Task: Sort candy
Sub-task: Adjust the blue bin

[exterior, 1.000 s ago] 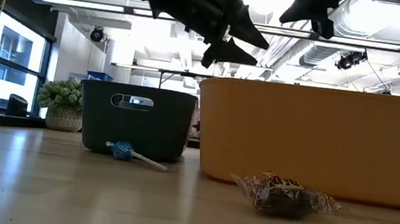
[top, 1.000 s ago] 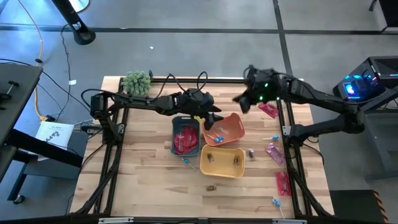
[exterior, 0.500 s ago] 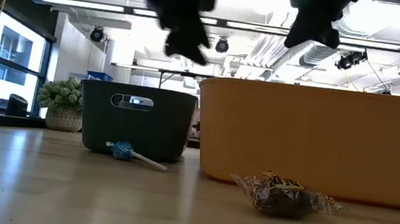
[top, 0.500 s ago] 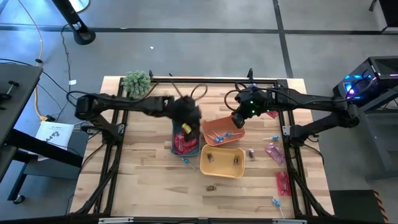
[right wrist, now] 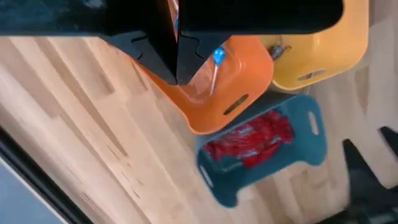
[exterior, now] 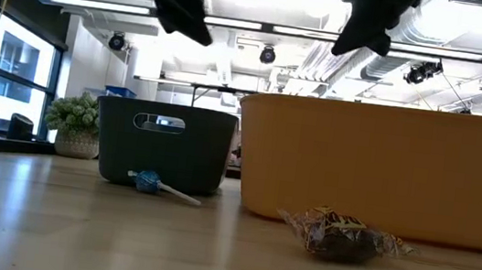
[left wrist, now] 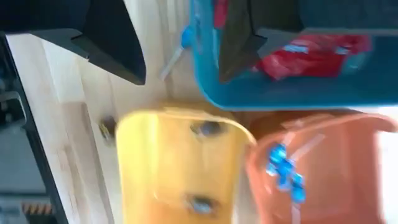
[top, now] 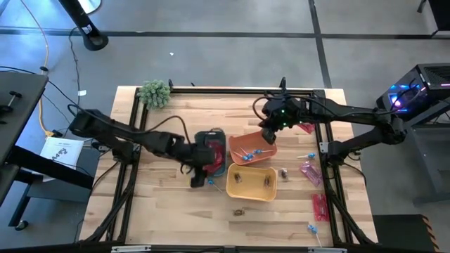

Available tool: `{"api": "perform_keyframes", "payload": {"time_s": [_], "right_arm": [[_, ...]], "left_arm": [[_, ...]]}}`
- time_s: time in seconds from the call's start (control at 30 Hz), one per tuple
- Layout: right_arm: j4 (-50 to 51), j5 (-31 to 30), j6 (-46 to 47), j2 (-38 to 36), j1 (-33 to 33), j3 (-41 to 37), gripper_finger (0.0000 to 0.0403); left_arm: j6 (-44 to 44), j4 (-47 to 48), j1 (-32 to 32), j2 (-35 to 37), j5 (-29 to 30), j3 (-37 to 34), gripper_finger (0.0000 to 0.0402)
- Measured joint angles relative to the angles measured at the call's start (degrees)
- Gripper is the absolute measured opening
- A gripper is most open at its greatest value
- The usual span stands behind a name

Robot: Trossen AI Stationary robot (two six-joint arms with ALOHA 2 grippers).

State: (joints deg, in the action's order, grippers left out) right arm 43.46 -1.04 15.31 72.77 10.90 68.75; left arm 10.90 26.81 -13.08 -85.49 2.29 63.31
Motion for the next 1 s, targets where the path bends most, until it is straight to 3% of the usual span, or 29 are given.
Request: {"api": "perform_keyframes", "payload": {"time_s": [0.13, 0.3, 0.57, 0.77, 1.0], "right_arm": [[-2.76, 2.18, -2.71, 0.0, 0.0, 0.0, 0.0], [-4.35, 4.39, -2.16, 0.0, -0.18, 0.0, 0.0], [-4.6, 3.33, 12.04, 0.0, -5.63, 0.0, 0.0], [-4.61, -8.46, 24.02, 0.0, -12.58, 0.0, 0.0], [-4.54, -15.63, 30.46, 0.0, -16.94, 0.0, 0.0]], "left_arm": [[4.88, 0.89, -2.41, -2.74, -0.02, -0.09, 0.0128], [8.48, 0.46, -4.41, -4.03, -0.94, -0.15, 0.0014], [-2.77, 2.24, -5.39, -2.62, -1.34, -0.09, 0.0001], [-9.41, -2.98, -7.58, -2.65, 1.8, -5.0, 0.0], [-6.77, -15.4, -7.02, -3.74, 4.49, -13.17, 0.0]]}}
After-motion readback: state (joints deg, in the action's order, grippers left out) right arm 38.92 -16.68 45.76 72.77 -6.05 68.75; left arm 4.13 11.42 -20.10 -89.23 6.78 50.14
